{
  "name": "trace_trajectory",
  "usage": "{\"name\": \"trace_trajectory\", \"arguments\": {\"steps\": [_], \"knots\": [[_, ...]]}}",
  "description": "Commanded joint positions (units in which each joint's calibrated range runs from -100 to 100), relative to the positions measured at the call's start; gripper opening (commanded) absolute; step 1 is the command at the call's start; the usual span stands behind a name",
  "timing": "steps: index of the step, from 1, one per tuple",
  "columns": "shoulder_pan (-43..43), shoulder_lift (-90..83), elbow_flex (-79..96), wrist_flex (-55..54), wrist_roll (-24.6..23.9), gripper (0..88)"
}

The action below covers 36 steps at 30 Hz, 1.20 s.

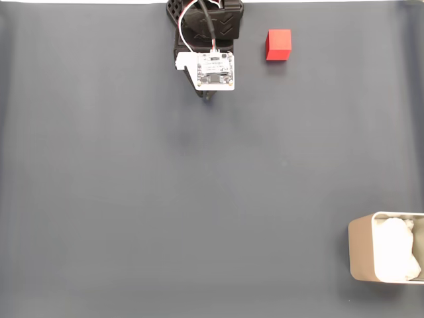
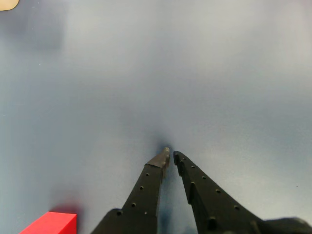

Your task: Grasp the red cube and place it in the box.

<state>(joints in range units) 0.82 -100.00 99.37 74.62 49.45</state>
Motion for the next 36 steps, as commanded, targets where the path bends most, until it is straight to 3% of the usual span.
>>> {"name": "trace_trajectory", "arguments": {"steps": [1, 6, 11, 26, 36], "knots": [[-0.7, 0.2, 0.5, 1.3, 0.0, 0.0], [-0.6, 1.2, -2.8, -6.9, -0.5, 0.0], [-1.5, 11.0, -20.7, -10.7, -0.5, 0.0], [-1.7, 42.6, -78.7, -2.4, -0.8, 0.0], [-1.0, 51.0, -87.3, 0.7, -0.3, 0.0]]}}
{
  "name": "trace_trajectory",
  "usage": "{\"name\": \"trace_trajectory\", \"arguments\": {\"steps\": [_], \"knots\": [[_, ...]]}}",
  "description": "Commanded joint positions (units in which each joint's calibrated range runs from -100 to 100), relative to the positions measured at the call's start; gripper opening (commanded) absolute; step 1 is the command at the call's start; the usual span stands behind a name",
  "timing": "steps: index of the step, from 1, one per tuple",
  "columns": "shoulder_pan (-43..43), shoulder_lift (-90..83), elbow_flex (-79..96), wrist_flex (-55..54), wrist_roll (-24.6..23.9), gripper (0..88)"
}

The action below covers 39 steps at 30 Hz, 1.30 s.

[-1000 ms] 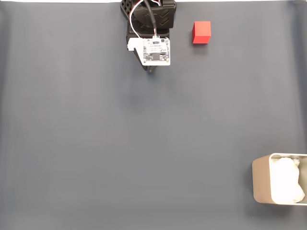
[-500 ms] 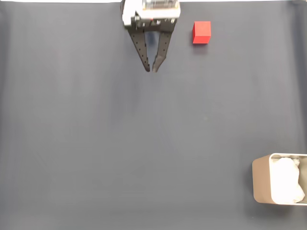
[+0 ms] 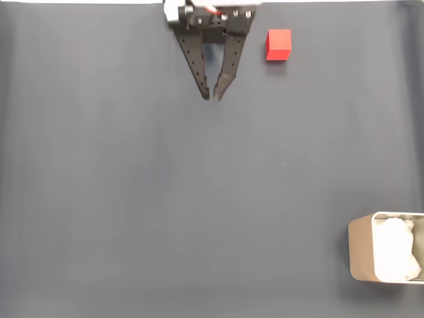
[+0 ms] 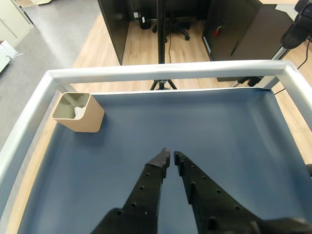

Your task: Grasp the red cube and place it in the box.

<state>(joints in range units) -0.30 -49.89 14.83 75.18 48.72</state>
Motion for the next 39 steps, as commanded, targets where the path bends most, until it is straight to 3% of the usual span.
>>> {"name": "trace_trajectory", "arguments": {"steps": [1, 25, 39], "knots": [[0.1, 1.1, -2.8, 0.0, 0.4, 0.0], [-8.1, 6.3, -2.1, -2.2, 2.1, 0.0], [-20.5, 0.2, 6.0, -1.5, 3.9, 0.0]]}}
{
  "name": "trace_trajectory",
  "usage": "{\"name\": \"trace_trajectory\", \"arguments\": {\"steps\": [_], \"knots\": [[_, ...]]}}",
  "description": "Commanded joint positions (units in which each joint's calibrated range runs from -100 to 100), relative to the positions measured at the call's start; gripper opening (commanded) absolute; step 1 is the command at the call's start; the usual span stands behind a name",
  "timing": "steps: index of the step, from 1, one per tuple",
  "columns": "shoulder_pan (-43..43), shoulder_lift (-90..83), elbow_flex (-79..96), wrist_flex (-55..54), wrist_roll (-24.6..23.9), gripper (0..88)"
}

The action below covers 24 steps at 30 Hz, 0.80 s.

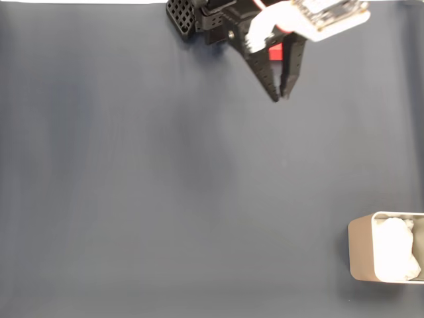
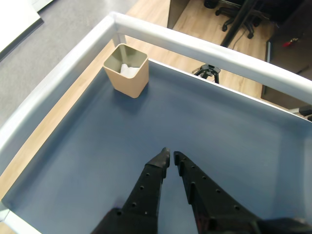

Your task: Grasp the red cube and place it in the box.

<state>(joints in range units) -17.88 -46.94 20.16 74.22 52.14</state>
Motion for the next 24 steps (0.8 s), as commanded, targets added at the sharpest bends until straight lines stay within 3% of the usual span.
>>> {"name": "trace_trajectory", "arguments": {"steps": [1, 24], "knots": [[-3.6, -3.3, 1.2, -0.5, 0.4, 0.0], [-20.3, -6.8, 6.6, 0.0, 0.3, 0.0]]}}
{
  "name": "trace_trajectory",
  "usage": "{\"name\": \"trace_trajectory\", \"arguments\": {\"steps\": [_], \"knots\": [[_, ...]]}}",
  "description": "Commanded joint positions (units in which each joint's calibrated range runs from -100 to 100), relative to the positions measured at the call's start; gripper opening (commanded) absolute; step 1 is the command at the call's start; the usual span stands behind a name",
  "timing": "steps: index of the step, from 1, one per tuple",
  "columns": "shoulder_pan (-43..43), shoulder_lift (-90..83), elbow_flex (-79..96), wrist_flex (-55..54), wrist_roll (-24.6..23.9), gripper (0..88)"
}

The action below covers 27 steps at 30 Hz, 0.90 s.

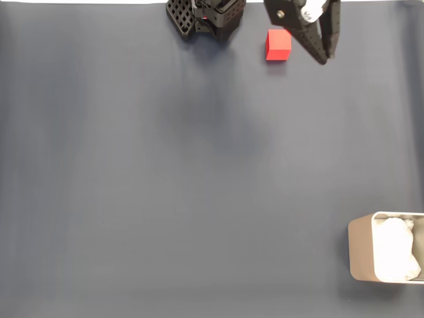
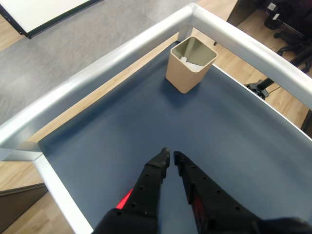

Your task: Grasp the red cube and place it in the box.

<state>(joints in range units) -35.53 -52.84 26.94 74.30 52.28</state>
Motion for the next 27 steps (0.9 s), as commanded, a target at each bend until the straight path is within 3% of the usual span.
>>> {"name": "trace_trajectory", "arguments": {"steps": [1, 27], "knots": [[-3.5, -0.9, -0.2, 0.0, 0.2, 0.0], [-23.8, -5.6, 6.4, 4.9, -0.4, 0.0]]}}
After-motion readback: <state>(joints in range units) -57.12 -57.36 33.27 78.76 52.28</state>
